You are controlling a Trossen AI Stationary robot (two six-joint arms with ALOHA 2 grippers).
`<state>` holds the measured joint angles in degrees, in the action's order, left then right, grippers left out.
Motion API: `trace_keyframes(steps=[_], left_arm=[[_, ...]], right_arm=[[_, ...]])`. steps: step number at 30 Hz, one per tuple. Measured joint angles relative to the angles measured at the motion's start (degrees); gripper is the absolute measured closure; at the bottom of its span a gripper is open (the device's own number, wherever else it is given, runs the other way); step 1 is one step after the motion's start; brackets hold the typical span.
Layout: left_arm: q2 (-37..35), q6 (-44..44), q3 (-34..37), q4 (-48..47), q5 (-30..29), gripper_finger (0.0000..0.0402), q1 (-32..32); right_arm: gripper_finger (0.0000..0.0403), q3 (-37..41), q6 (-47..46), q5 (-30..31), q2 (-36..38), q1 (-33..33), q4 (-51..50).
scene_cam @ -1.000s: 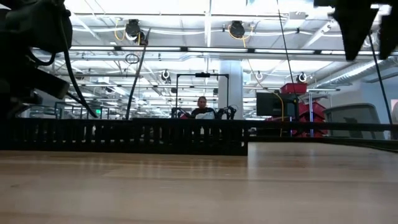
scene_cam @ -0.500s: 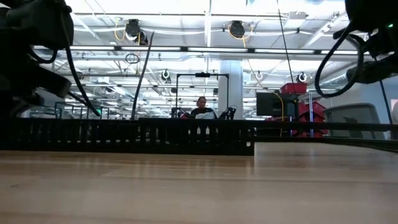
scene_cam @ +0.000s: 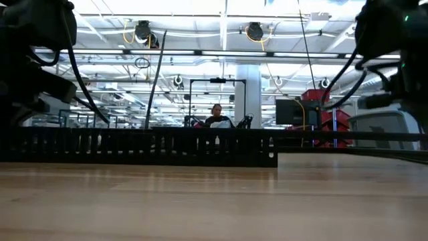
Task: Ziptie cables
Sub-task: Close the black cable duct lid
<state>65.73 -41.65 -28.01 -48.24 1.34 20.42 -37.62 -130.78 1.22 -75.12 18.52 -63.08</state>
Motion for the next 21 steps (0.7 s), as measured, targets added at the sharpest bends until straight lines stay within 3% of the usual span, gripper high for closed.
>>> trace_keyframes(steps=[12,21], left_arm=[[0.0,-1.8,0.0,-0.1,-2.5,0.0402,0.1],[0.0,-4.6,0.0,1.6,-2.9,0.0401,0.1]], right_arm=[[0.0403,0.9,4.5,0.6,3.6,0.0,2.5],[0.0402,1.0,6.8,4.4,5.6,0.1,5.1]])
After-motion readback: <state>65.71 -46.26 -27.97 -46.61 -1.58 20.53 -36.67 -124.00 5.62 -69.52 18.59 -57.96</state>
